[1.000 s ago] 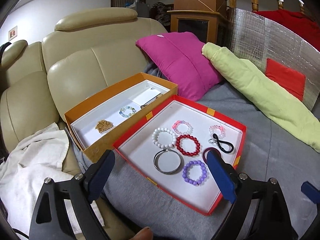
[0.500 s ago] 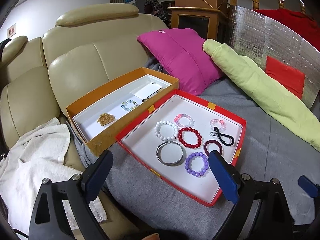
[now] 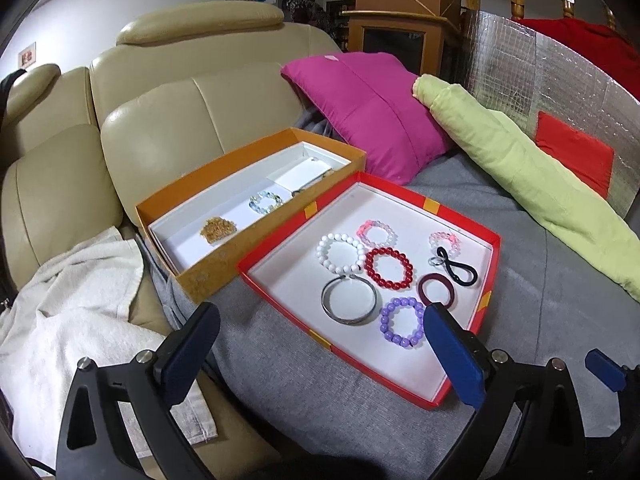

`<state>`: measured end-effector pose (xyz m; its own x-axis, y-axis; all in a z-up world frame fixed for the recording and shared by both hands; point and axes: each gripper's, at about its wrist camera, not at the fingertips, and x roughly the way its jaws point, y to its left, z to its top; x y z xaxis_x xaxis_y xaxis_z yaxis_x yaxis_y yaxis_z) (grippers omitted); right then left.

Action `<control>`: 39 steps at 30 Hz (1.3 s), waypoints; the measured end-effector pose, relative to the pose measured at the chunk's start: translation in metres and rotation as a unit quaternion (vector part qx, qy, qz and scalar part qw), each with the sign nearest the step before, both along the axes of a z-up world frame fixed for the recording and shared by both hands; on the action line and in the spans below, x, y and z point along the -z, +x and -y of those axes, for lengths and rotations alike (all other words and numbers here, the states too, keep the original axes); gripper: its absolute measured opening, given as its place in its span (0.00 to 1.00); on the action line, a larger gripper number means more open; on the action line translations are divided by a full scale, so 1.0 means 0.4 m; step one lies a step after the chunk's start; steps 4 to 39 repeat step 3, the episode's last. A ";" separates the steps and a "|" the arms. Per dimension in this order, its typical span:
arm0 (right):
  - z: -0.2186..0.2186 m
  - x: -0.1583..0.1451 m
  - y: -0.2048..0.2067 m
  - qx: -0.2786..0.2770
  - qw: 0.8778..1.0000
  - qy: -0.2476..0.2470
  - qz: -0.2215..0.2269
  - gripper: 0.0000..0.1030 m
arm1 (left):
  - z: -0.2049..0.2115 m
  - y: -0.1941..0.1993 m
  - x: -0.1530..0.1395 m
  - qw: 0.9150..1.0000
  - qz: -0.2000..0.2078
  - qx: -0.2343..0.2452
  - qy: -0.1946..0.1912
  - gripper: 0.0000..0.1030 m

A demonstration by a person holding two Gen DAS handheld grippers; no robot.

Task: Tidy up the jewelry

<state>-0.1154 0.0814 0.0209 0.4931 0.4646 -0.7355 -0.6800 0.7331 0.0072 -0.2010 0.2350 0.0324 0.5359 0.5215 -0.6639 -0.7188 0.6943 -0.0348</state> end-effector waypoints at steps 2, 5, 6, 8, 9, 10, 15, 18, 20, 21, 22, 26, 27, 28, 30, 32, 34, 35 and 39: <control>-0.006 0.001 0.001 0.000 1.000 -0.003 0.002 1.00 | 0.000 -0.002 -0.003 1.000 0.002 0.001 0.004 0.99; -0.008 0.001 0.002 0.000 1.000 -0.002 0.001 1.00 | -0.001 -0.002 -0.004 1.000 0.002 0.003 0.001 0.99; -0.008 0.001 0.002 0.000 1.000 -0.002 0.001 1.00 | -0.001 -0.002 -0.004 1.000 0.002 0.003 0.001 0.99; -0.008 0.001 0.002 0.000 1.000 -0.002 0.001 1.00 | -0.001 -0.002 -0.004 1.000 0.002 0.003 0.001 0.99; -0.008 0.001 0.002 0.000 1.000 -0.002 0.001 1.00 | -0.001 -0.002 -0.004 1.000 0.002 0.003 0.001 0.99; -0.008 0.001 0.002 0.000 1.000 -0.002 0.001 1.00 | -0.001 -0.002 -0.004 1.000 0.002 0.003 0.001 0.99; -0.008 0.001 0.002 0.000 1.000 -0.002 0.001 1.00 | -0.001 -0.002 -0.004 1.000 0.002 0.003 0.001 0.99; -0.008 0.001 0.002 0.000 1.000 -0.002 0.001 1.00 | -0.001 -0.002 -0.004 1.000 0.002 0.003 0.001 0.99; -0.008 0.001 0.002 0.000 1.000 -0.002 0.001 1.00 | -0.001 -0.002 -0.004 1.000 0.002 0.003 0.001 0.99; -0.008 0.001 0.002 0.000 1.000 -0.002 0.001 1.00 | -0.001 -0.002 -0.004 1.000 0.002 0.003 0.001 0.99; -0.008 0.001 0.002 0.000 1.000 -0.002 0.001 1.00 | -0.001 -0.002 -0.004 1.000 0.002 0.003 0.001 0.99; -0.008 0.001 0.002 0.000 1.000 -0.002 0.001 1.00 | -0.001 -0.002 -0.004 1.000 0.002 0.003 0.001 0.99; -0.008 0.001 0.002 0.000 1.000 -0.002 0.001 1.00 | -0.001 -0.002 -0.004 1.000 0.002 0.003 0.001 0.99; -0.008 0.001 0.002 0.000 1.000 -0.002 0.001 1.00 | -0.001 -0.002 -0.004 1.000 0.002 0.003 0.001 0.99; -0.008 0.001 0.002 0.000 1.000 -0.002 0.001 1.00 | -0.001 -0.002 -0.004 1.000 0.002 0.003 0.001 0.99; -0.008 0.001 0.002 0.000 1.000 -0.002 0.001 1.00 | -0.001 -0.002 -0.004 1.000 0.002 0.003 0.001 0.99; -0.008 0.001 0.002 0.000 1.000 -0.002 0.001 1.00 | -0.001 -0.002 -0.004 1.000 0.002 0.003 0.001 0.99; -0.008 0.001 0.002 0.000 1.000 -0.002 0.001 1.00 | -0.001 -0.002 -0.004 1.000 0.002 0.003 0.001 0.99; -0.008 0.001 0.002 0.000 1.000 -0.002 0.001 1.00 | -0.001 -0.002 -0.004 1.000 0.002 0.003 0.001 0.99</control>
